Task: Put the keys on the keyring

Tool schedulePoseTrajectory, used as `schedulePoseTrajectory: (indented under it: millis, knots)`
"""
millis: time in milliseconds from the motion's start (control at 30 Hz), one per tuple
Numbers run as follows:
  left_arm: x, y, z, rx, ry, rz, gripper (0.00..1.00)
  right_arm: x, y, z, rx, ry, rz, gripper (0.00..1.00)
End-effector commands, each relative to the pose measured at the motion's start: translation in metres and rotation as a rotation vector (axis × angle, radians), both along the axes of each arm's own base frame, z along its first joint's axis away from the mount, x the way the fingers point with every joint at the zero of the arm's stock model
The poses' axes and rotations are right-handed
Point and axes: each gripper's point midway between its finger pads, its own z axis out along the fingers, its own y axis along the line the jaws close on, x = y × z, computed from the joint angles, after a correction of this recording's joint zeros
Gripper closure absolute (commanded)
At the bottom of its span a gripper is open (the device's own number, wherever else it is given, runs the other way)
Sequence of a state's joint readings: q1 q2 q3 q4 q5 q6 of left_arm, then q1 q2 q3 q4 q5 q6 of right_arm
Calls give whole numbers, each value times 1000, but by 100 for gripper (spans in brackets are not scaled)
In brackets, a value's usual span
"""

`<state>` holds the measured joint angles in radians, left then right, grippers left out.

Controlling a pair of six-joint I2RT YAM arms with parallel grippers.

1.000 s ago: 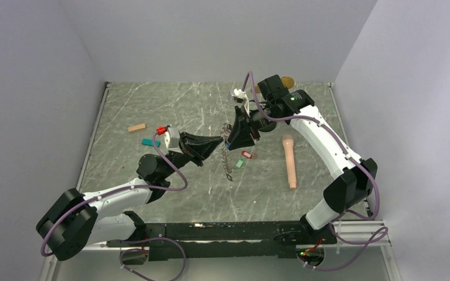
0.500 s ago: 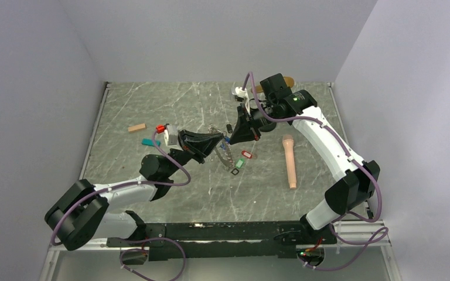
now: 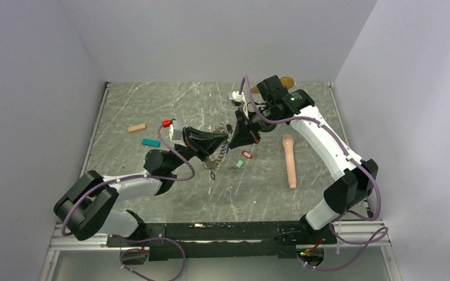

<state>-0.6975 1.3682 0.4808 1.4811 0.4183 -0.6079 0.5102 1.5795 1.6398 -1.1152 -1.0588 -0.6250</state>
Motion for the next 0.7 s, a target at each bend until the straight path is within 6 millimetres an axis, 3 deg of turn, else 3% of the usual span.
schedulePoseTrajectory:
  millis: [0,233,400,667]
  knots:
    - [-28,2,46,-100,-178,-118,100,-4,3,12,40,-28,29,100]
    - [-27,1,56,-105,-201,-136,100,-8,3,12,63,-28,43,100]
    - [-26,3,57,-104,-204,-137,100,-8,-5,24,100,-59,33,75]
    - [-29,7,50,-69,-198,-179,100,-3,-24,54,200,-124,-11,63]
